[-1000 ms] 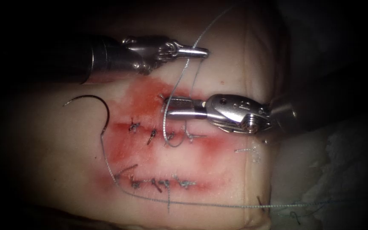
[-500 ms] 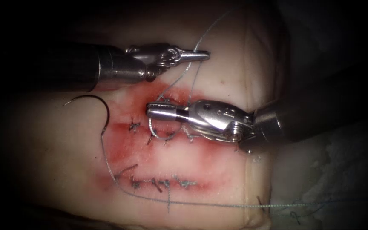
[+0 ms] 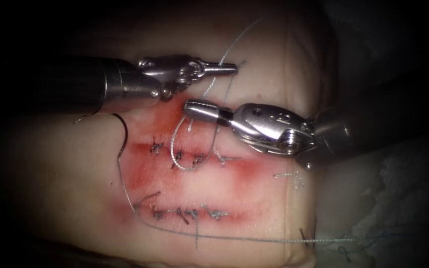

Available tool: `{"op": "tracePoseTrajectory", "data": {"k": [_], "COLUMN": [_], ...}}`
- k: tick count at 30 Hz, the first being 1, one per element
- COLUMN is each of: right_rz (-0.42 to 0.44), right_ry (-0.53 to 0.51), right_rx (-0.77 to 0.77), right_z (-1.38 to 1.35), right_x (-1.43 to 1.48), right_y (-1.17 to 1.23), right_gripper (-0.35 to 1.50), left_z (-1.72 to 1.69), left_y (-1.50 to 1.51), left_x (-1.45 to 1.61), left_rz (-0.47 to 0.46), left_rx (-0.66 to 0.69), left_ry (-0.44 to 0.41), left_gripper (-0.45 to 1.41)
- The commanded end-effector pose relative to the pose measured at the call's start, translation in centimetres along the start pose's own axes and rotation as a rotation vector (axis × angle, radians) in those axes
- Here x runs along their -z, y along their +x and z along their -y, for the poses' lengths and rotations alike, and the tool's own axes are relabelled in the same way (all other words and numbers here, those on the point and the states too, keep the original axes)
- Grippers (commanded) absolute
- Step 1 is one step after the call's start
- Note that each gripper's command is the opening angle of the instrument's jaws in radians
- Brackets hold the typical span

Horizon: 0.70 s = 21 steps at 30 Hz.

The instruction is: Wound Closure

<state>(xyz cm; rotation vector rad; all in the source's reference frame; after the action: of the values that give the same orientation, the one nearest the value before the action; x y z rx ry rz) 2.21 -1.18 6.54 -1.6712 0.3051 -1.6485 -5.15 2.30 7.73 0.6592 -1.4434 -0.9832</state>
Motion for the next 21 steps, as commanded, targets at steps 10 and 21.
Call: {"op": "tracePoseTrajectory", "data": {"k": [10, 21], "right_rz": [-0.111, -0.102], "right_ry": [0.032, -0.059], "right_rx": [0.046, 0.050], "right_z": [0.21, -0.02], "right_x": [0.01, -0.28], "right_y": [0.59, 0.71], "right_gripper": [-0.01, -0.06], "left_z": [0.21, 0.31], "left_y": [-0.33, -0.23], "left_x": [-0.21, -0.51], "left_rz": [0.053, 0.008], "left_rx": [0.034, 0.134], "left_ry": [0.036, 0.122], "left_gripper": [-0.32, -0.33]}}
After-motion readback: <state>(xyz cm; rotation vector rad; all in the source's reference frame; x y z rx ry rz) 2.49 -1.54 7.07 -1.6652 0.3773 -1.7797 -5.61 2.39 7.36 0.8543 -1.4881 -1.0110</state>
